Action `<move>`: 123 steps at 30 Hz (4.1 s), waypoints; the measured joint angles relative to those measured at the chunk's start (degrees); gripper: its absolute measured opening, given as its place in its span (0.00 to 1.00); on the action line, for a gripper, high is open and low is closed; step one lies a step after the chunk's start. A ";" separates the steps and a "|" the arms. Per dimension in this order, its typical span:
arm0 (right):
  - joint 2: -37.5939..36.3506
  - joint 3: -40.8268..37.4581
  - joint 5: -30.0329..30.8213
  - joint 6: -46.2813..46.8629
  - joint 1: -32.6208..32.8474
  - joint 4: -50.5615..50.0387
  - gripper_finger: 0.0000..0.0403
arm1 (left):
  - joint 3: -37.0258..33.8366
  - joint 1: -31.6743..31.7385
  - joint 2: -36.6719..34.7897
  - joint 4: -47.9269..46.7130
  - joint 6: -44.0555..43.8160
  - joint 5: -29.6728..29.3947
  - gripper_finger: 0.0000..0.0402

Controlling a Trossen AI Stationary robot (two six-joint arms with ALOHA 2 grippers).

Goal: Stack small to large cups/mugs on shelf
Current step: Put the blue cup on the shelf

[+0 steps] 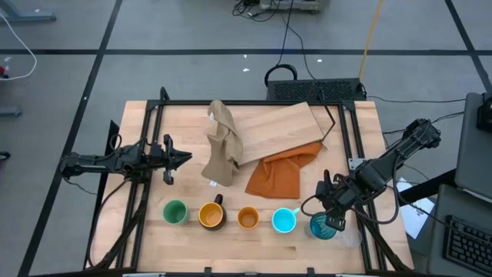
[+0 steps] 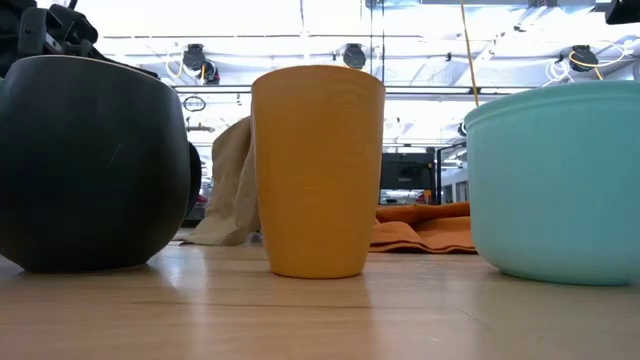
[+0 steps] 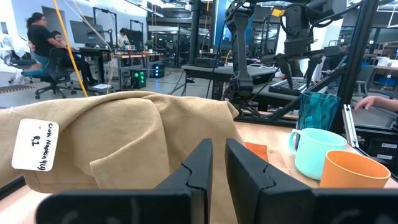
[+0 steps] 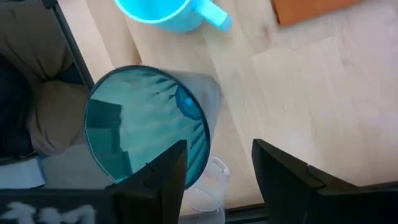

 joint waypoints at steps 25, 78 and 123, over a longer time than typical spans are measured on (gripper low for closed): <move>1.86 -5.13 -0.41 -4.01 -0.02 3.65 0.42 | 0.02 -0.01 0.02 -1.22 -0.20 0.02 0.12; -0.16 -11.15 -6.34 -3.72 -2.71 8.98 0.00 | 0.02 0.01 0.01 -1.20 -0.17 0.02 0.12; -2.51 12.33 55.50 -64.82 -2.96 25.59 0.00 | -0.02 0.01 0.00 6.45 -3.02 0.59 0.12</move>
